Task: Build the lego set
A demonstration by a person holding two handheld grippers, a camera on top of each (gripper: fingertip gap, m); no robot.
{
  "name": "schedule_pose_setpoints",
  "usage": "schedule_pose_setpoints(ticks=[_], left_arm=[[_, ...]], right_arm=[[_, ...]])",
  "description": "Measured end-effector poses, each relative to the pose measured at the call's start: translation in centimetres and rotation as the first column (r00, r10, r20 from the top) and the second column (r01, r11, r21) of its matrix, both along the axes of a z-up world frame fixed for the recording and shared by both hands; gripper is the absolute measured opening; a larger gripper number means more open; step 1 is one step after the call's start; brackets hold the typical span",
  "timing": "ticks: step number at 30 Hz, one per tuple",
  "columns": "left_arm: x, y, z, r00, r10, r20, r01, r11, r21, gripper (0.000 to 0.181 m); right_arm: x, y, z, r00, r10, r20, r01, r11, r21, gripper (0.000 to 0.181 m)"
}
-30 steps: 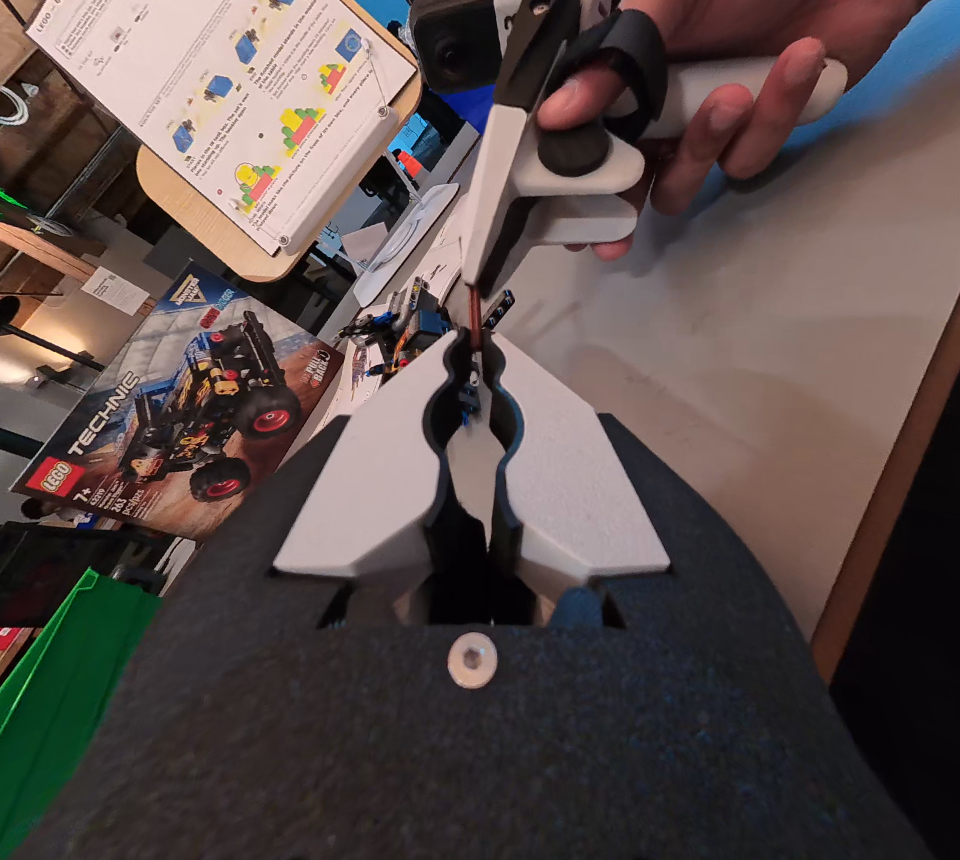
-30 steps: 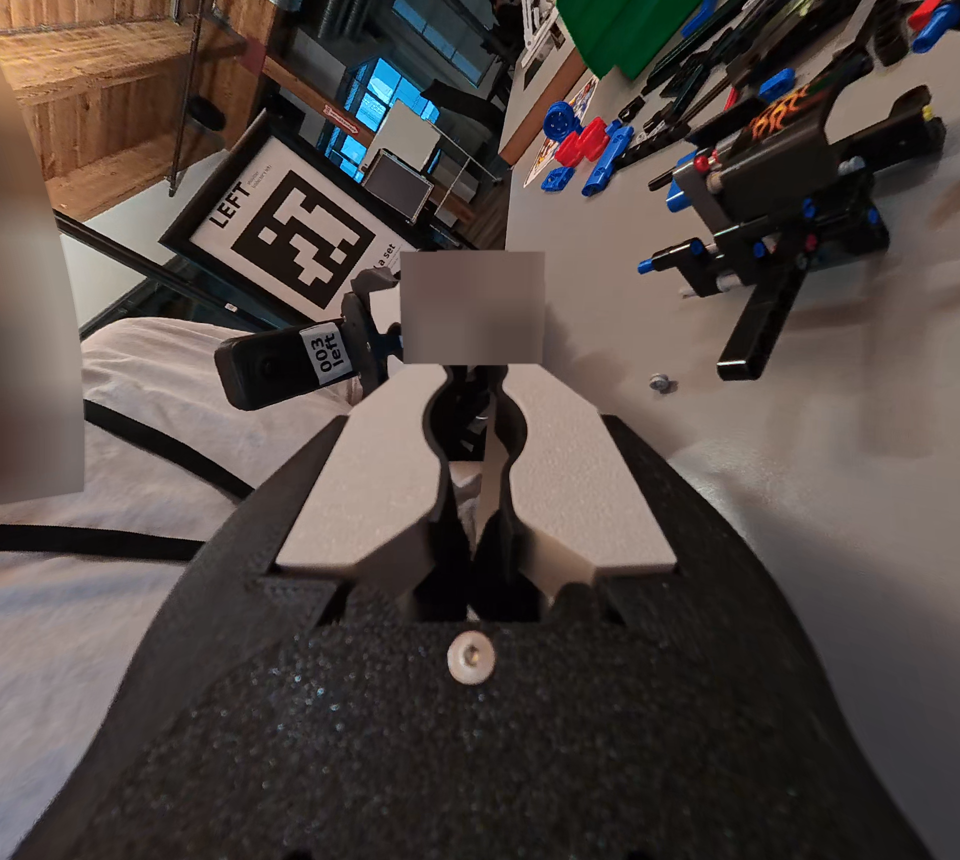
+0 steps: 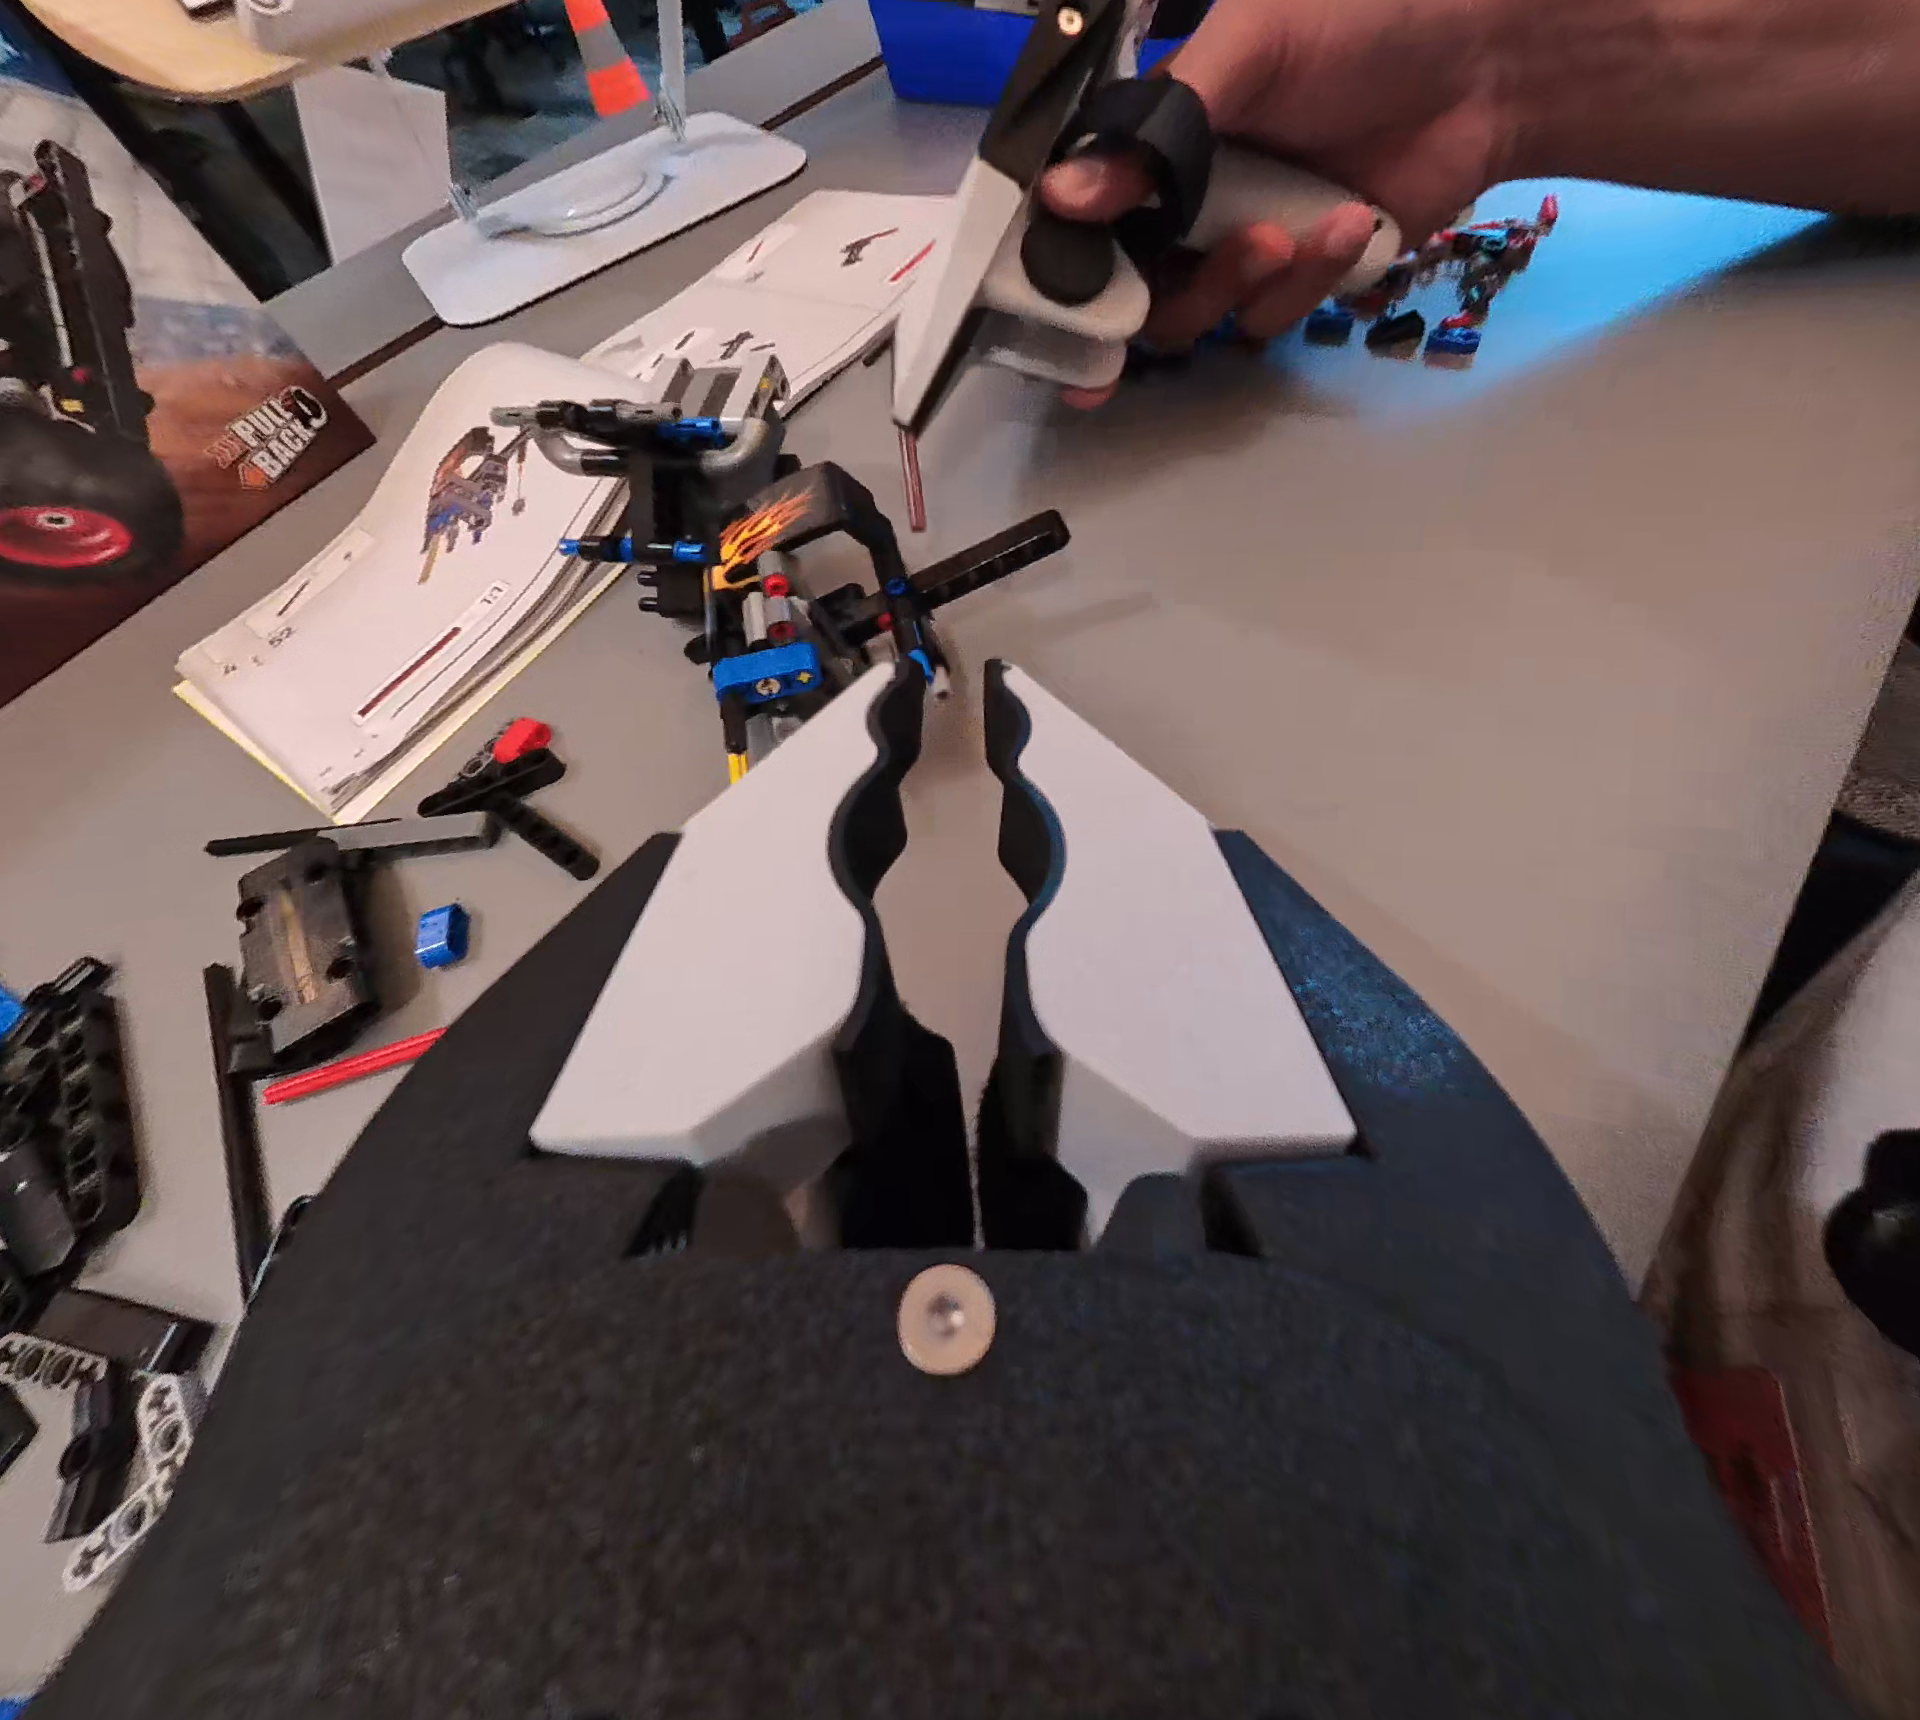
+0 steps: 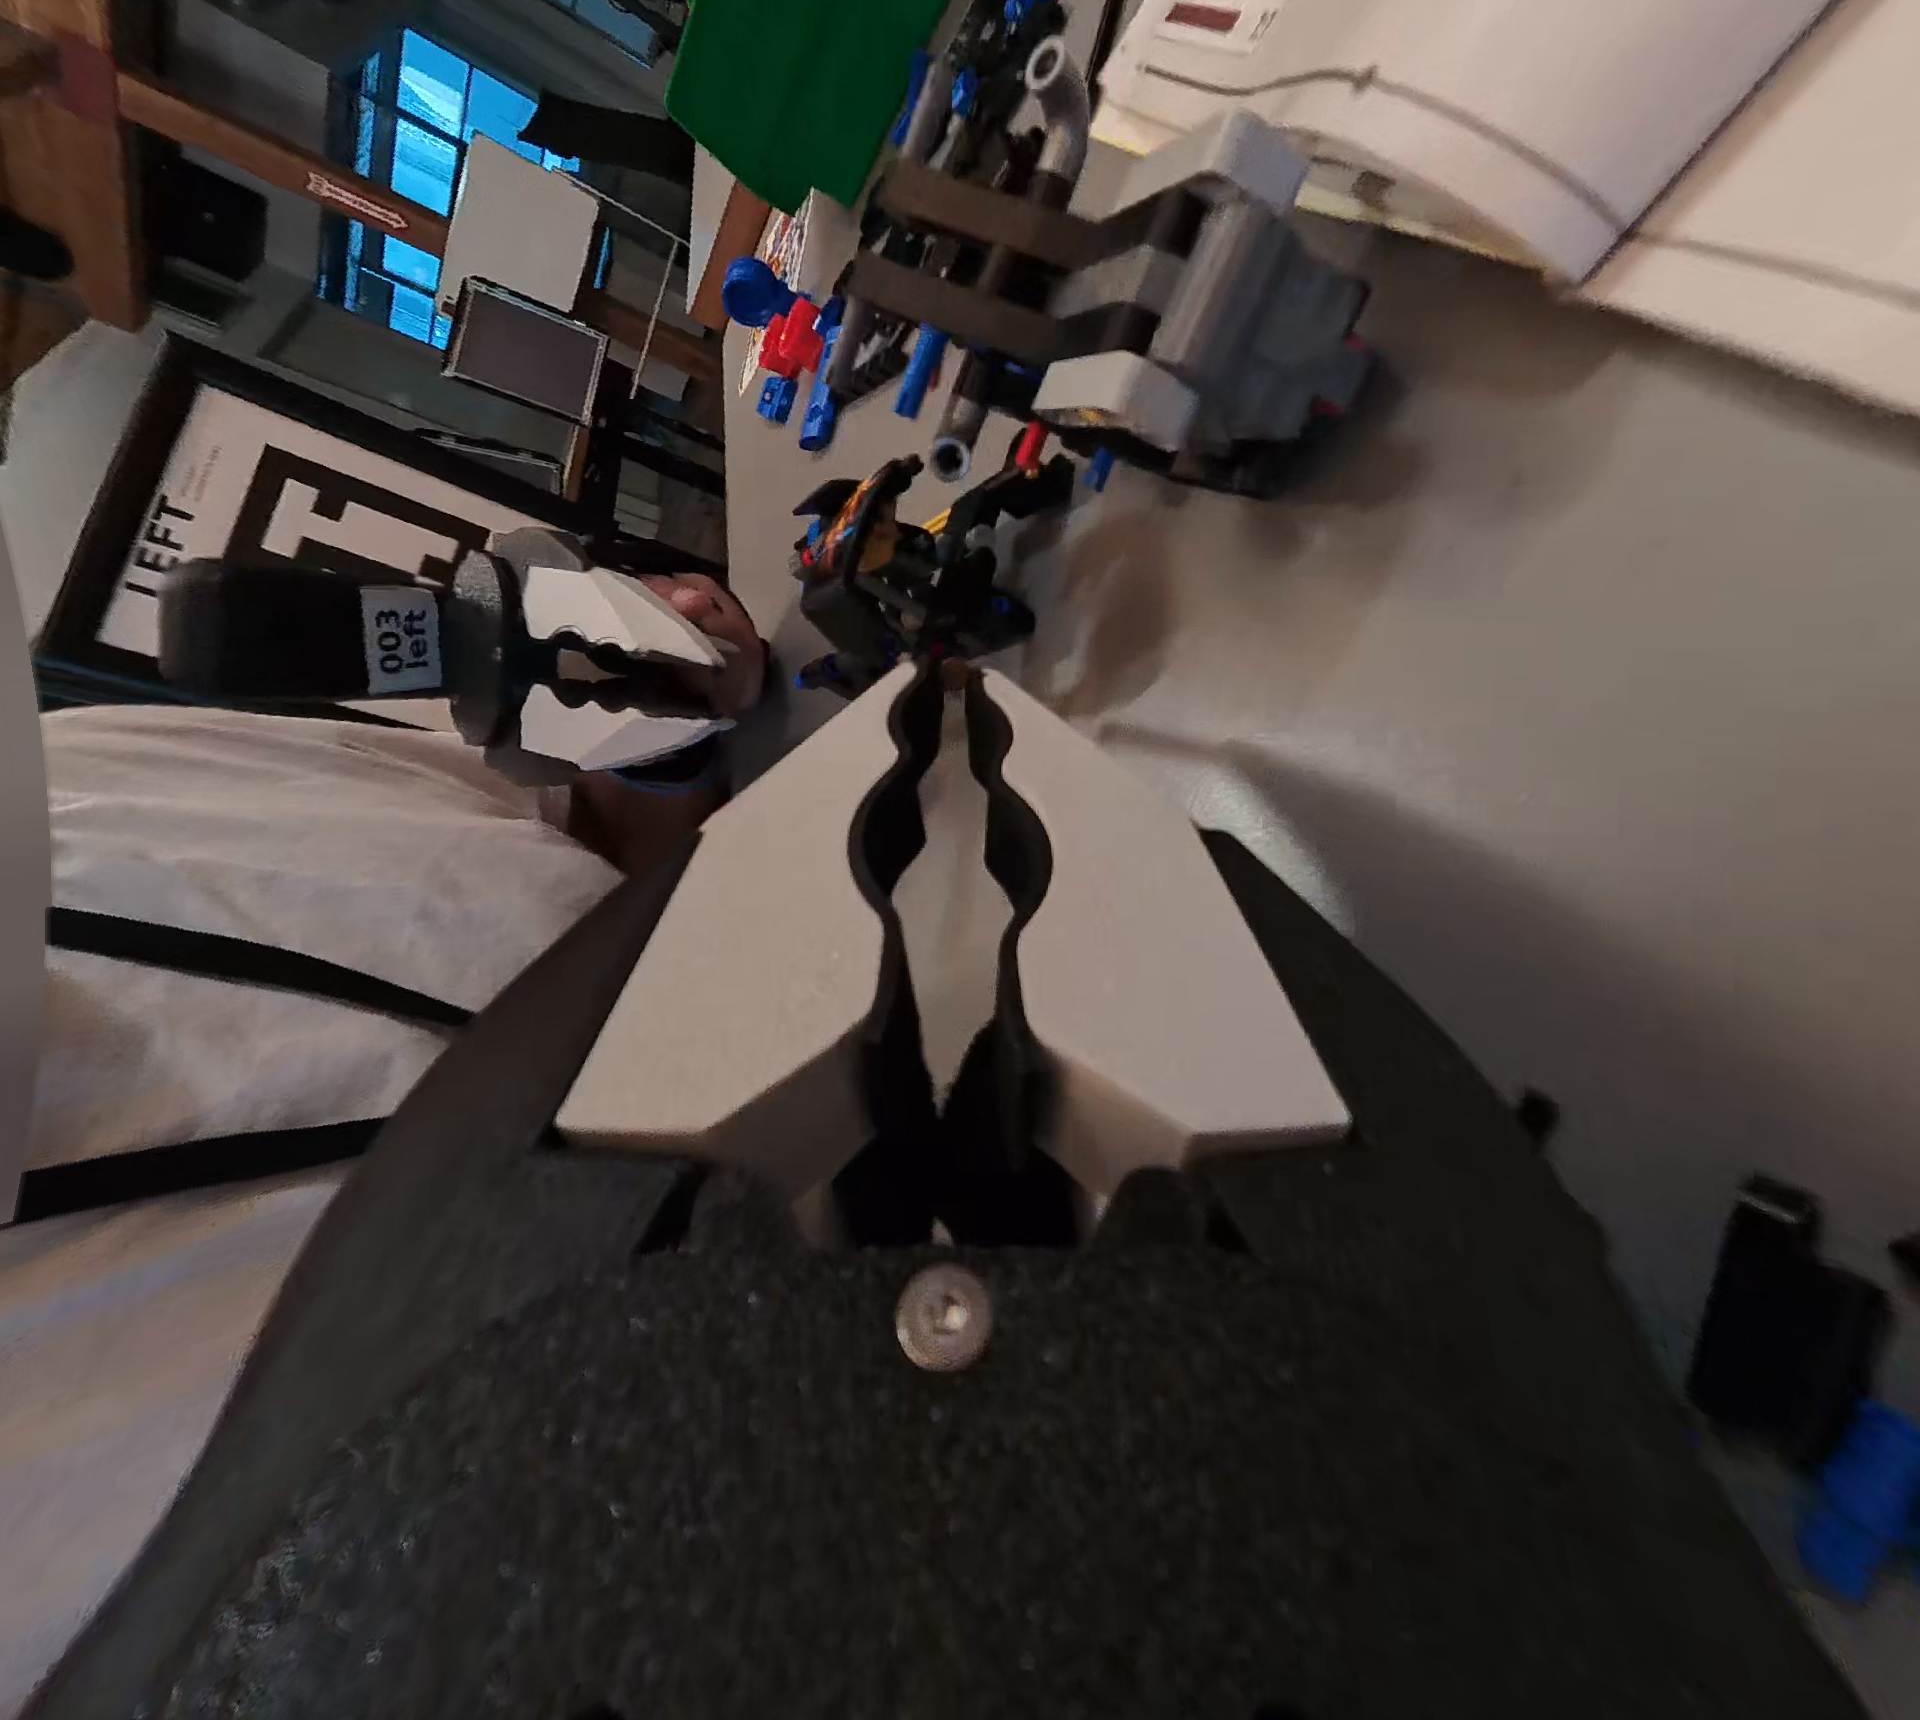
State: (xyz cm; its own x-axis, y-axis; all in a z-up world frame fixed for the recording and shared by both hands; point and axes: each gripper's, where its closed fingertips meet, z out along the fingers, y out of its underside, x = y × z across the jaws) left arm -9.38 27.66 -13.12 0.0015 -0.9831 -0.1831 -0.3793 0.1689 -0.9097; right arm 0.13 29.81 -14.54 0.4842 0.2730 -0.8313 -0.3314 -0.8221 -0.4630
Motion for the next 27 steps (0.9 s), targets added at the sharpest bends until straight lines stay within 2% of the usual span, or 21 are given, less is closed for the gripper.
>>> schedule_pose_setpoints(ticks=[3,10,17,23,27], left_arm=[[0.5,-0.1,-0.5,0.999,0.019,-0.031,-0.019,1.000,0.004,0.009],[1.9,-0.9,-1.8,0.992,0.043,-0.121,-0.064,0.982,-0.175,0.010],[3.2,-0.9,-2.8,0.981,0.077,-0.177,-0.105,0.983,-0.153,0.010],[3.7,-1.4,-3.4,0.974,0.079,-0.213,-0.104,0.989,-0.107,0.010],[3.6,-1.4,-3.4,0.974,0.071,-0.214,-0.099,0.988,-0.122,0.010]], right_arm=[[-0.3,-0.2,0.0,1.000,-0.012,0.009,0.012,1.000,0.001,0.003],[-0.3,-0.2,-0.3,0.997,-0.048,-0.057,0.046,0.998,-0.038,0.003],[-1.1,-0.8,-0.4,0.995,-0.004,-0.101,-0.003,0.998,-0.061,0.003],[-1.7,-1.1,-0.1,0.989,0.022,-0.145,-0.032,0.997,-0.068,0.003],[-2.0,-1.3,-0.3,0.989,0.035,-0.146,-0.047,0.996,-0.073,0.002]])
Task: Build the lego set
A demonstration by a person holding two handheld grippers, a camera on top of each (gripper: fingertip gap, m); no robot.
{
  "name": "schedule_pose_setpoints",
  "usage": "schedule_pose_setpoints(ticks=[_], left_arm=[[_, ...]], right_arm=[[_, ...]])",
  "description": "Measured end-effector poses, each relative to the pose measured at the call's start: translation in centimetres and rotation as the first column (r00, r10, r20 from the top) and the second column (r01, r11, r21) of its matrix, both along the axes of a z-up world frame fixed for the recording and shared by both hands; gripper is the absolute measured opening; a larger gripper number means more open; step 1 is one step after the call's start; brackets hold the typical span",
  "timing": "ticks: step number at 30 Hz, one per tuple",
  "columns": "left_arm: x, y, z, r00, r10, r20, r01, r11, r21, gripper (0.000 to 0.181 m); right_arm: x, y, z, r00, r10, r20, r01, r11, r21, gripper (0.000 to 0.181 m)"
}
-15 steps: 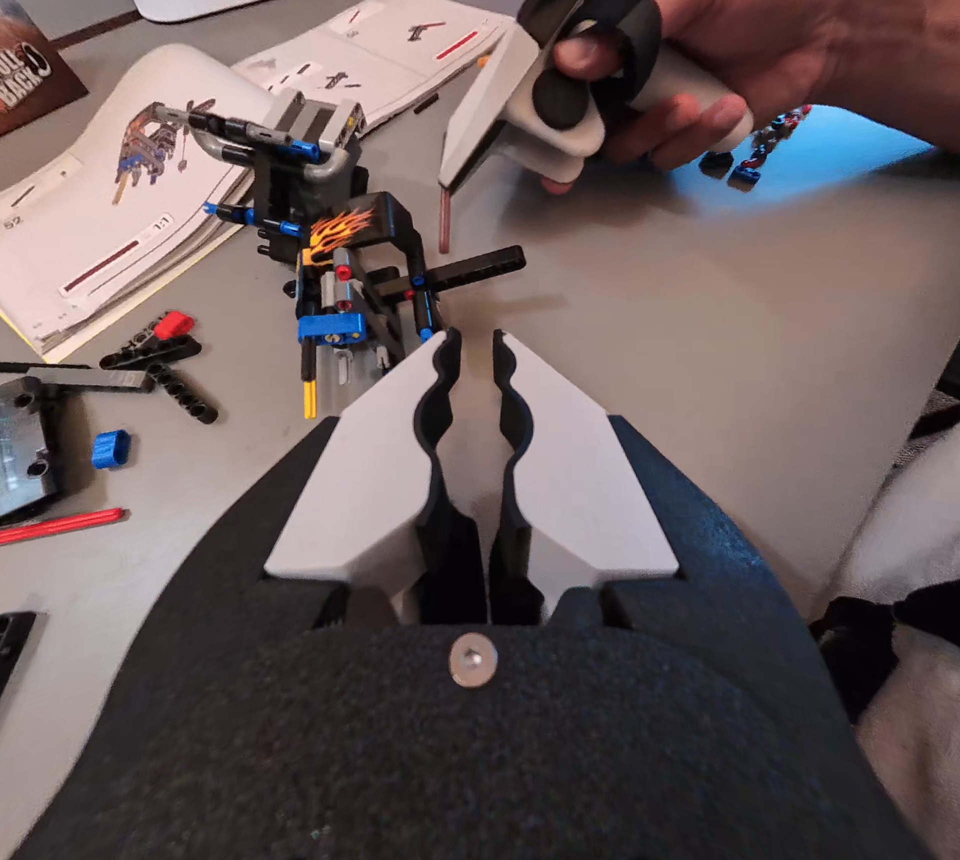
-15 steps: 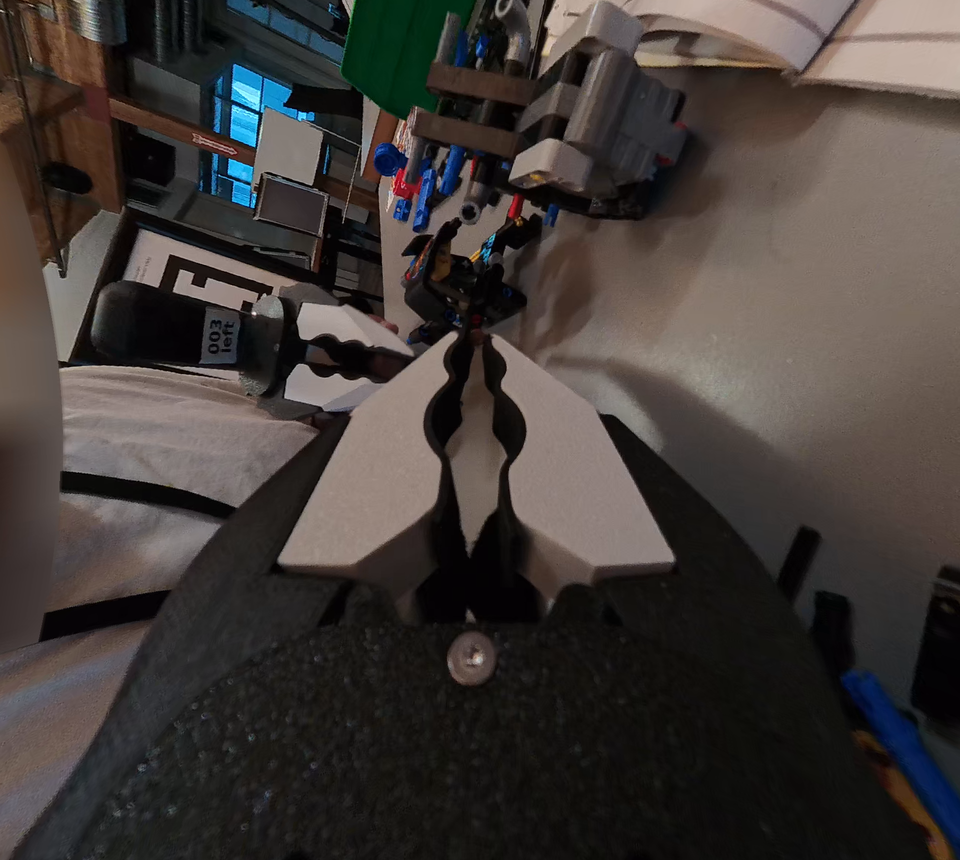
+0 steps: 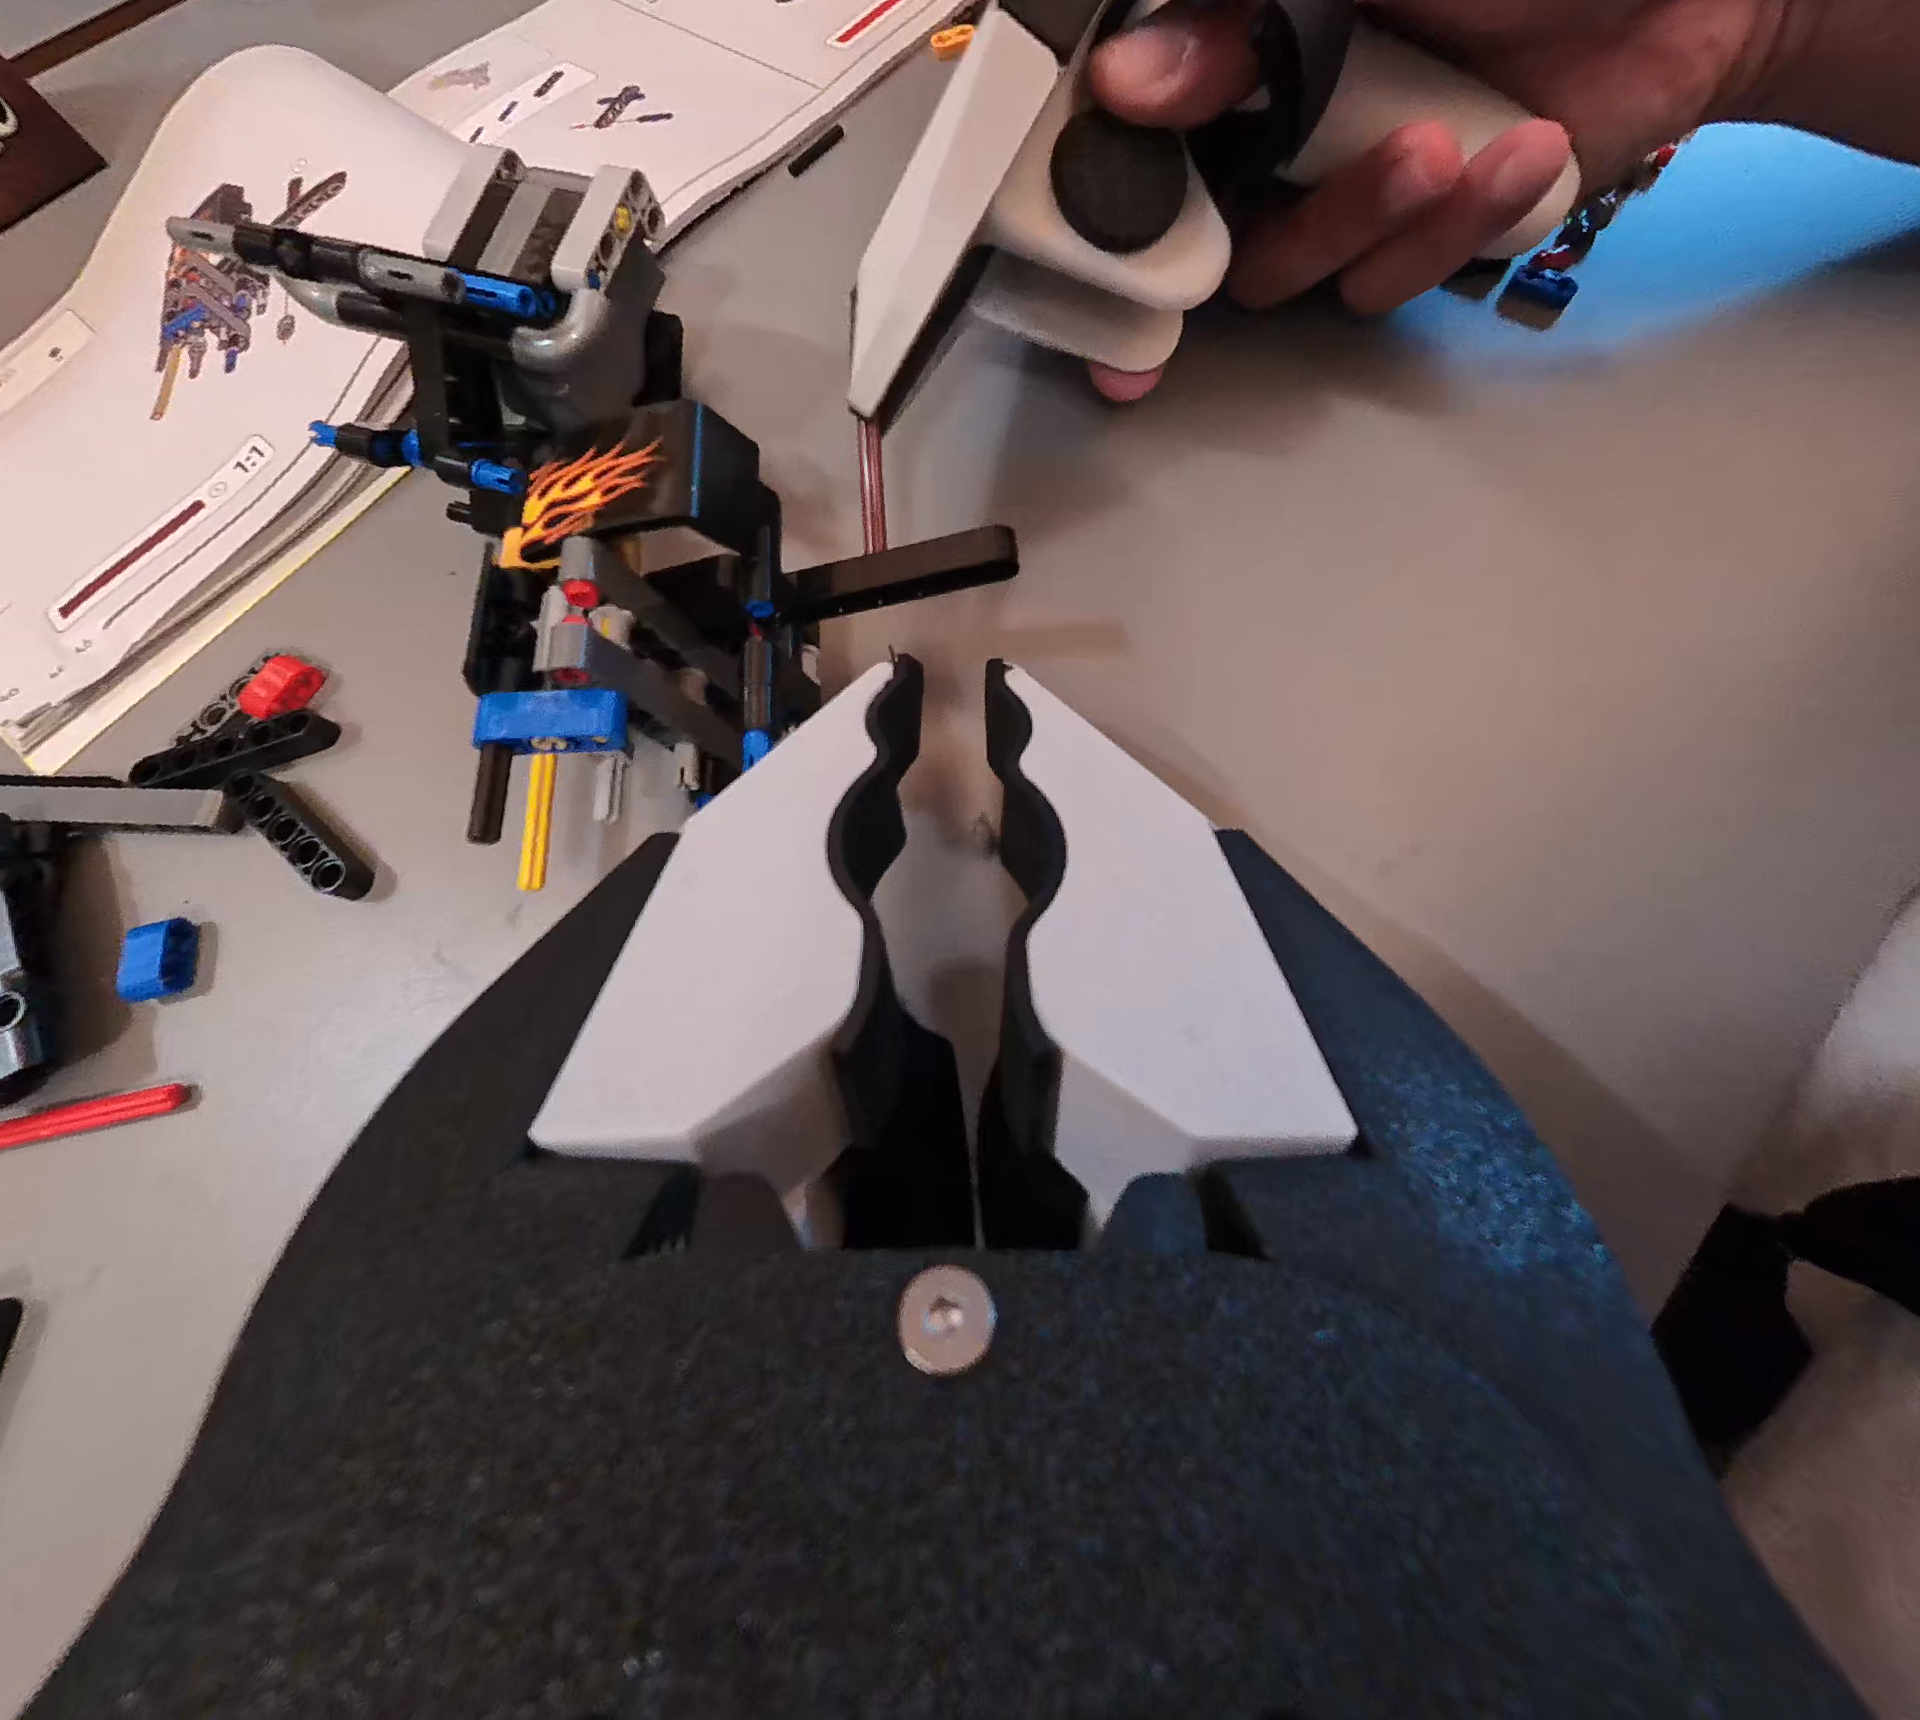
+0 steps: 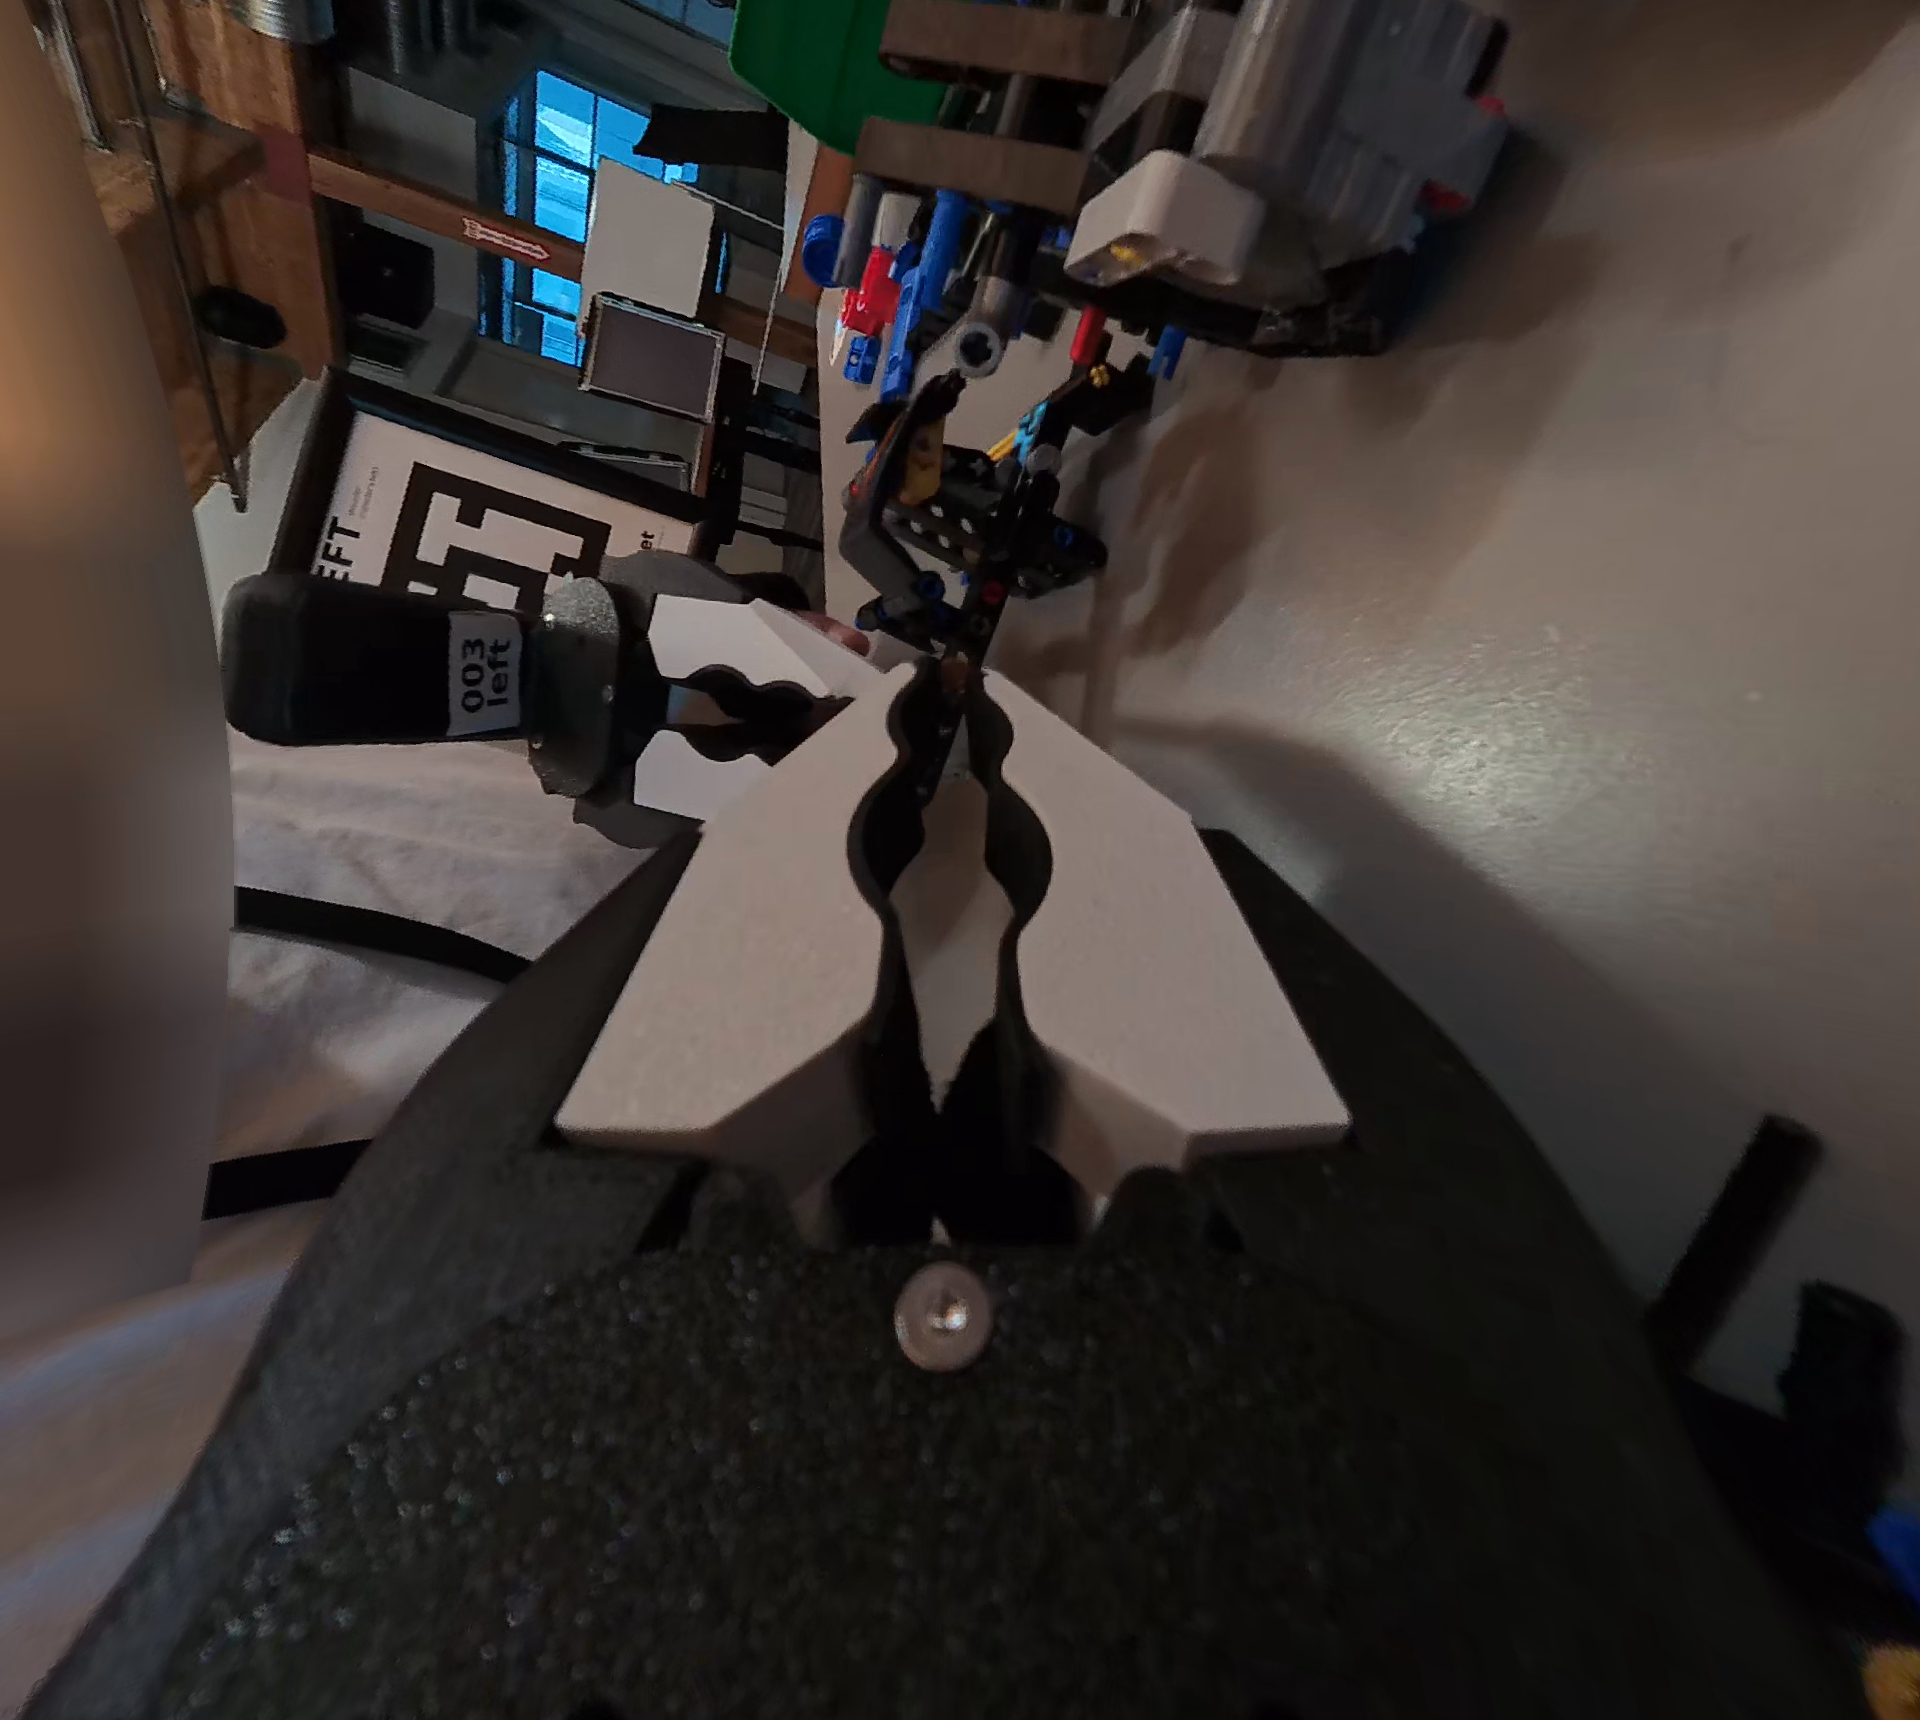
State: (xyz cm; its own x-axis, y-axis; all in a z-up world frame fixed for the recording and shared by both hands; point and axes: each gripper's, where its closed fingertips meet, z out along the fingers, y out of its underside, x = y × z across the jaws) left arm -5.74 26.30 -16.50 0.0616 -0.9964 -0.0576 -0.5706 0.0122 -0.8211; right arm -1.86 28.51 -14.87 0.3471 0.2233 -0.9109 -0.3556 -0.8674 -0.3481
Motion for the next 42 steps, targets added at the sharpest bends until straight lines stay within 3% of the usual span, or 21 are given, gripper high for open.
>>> schedule_pose_setpoints(ticks=[18,42], left_arm=[[-1.2,1.7,-0.4,0.998,0.052,-0.021,-0.053,0.998,-0.017,0.010],[-0.5,1.4,-0.2,1.000,0.031,-0.002,-0.031,0.993,-0.110,0.007]], right_arm=[[-1.8,0.3,0.0,1.000,-0.019,-0.021,0.019,1.000,0.007,0.003],[-2.4,0.4,0.7,0.992,-0.084,-0.094,0.084,0.996,-0.002,0.002]])
